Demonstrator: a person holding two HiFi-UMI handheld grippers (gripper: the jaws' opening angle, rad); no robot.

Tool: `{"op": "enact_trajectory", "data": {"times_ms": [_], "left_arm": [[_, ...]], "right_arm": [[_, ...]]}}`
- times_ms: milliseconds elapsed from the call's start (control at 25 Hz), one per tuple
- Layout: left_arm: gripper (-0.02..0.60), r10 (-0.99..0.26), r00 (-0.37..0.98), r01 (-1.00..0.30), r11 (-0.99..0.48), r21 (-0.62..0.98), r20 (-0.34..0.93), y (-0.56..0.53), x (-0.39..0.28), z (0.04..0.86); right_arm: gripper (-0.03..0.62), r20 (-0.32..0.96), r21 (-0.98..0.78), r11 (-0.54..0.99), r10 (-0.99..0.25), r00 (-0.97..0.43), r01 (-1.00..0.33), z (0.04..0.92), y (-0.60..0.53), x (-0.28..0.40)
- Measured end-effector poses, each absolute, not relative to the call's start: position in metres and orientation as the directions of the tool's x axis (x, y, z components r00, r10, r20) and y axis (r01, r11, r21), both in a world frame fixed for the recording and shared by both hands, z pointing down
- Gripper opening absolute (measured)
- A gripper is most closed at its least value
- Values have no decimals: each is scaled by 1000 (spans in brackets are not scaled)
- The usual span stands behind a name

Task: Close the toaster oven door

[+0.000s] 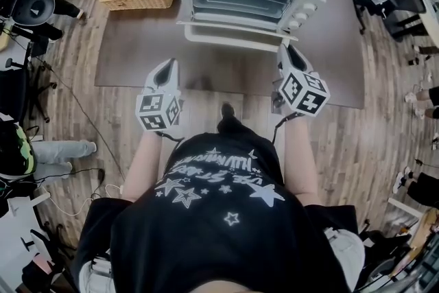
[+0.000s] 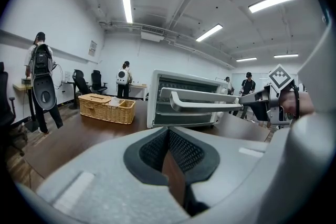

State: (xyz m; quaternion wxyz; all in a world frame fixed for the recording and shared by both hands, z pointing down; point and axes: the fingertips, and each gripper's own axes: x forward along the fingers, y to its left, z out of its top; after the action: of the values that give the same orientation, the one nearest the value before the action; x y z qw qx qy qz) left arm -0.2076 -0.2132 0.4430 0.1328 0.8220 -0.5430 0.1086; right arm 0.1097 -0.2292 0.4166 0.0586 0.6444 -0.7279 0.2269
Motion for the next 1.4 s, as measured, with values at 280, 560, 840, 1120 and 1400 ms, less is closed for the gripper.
{"op": "enact_trajectory", "data": {"times_ms": [280,560,840,1120,1400], "left_arm": [[11,-865,387,-921,-376,100,318,-226,-205,443],[11,-864,392,-920,-380,102,317,-235,-200,441],[11,-865,387,-921,-376,99,318,-243,-191,442],[11,-870,382,-924,-368,106,312,-252,-187,442],[11,-876,374,-927,-358,109,305,-267,-182,440]], "right_arm": [[89,359,-269,73,-917,-171,-960,407,-240,112],[89,340,-272,85,-923,-179,-958,398,-252,113],[89,317,-277,102,-929,-191,-955,390,-263,119],[89,292,-282,120,-934,-204,-952,382,-276,120],[89,273,-282,135,-938,-214,-950,374,-294,124]]}}
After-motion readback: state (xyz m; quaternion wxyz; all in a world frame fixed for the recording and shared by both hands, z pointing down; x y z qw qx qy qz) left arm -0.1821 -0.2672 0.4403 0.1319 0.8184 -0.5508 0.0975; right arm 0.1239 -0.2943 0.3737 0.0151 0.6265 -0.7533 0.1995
